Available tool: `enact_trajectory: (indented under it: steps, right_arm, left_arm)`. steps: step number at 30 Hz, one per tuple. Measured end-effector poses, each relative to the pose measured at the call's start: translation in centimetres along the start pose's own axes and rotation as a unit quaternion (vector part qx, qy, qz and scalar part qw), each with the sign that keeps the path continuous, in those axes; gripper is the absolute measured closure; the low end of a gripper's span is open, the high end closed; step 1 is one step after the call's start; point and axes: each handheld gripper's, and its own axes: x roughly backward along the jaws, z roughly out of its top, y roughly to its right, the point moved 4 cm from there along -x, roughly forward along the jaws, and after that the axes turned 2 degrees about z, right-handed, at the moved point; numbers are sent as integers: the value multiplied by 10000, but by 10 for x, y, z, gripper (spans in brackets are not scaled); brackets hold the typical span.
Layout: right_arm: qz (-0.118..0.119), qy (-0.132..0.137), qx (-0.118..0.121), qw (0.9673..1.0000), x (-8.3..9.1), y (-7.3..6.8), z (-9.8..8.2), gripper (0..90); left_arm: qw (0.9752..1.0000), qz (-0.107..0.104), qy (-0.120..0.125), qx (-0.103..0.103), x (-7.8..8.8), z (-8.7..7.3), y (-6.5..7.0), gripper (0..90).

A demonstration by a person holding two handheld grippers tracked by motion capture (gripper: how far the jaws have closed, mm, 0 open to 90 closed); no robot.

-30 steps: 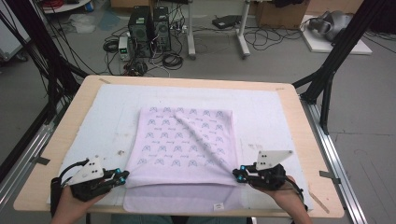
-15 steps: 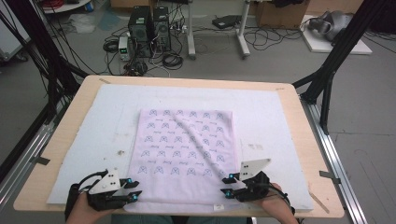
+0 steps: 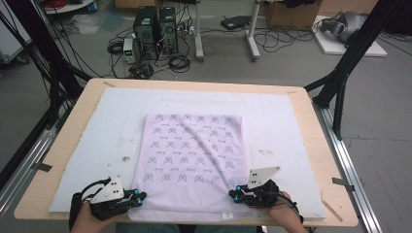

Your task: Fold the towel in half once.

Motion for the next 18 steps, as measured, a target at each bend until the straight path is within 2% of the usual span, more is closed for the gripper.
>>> enact_trajectory:
  steps: [4, 7, 9, 10, 12, 15, 17, 18]
  right_arm:
    - [-43, 305, 69, 9995, 16, -5, 9, 871]
    - [192, 402, 181, 9988, 27, -13, 14, 866]
    - [490, 369, 246, 9978, 31, -21, 15, 804]
    - [468, 356, 268, 9979, 32, -20, 16, 763]
    - [337, 392, 156, 9985, 35, -13, 18, 711]
    - [58, 473, -42, 9989, 37, 9, 25, 655]
    - [-290, 419, -183, 9985, 37, 30, 32, 625]
    - [-343, 407, -197, 9984, 36, 36, 33, 617]
  left_arm:
    - [9998, 31, 206, -3, 15, 9, 4, 882]
    - [9997, -57, 220, -83, 25, 12, 12, 881]
    - [9996, -202, 189, -94, 27, 10, 17, 870]
    - [9994, -305, 157, -66, 27, 9, 16, 835]
    - [9997, -221, 129, 27, 23, 10, 11, 706]
    - [9998, -65, 162, 26, 17, 15, -3, 651]
    - [9998, 85, 151, 99, 11, 19, -16, 608]
    - [9996, 209, 141, 155, 6, 21, -27, 598]
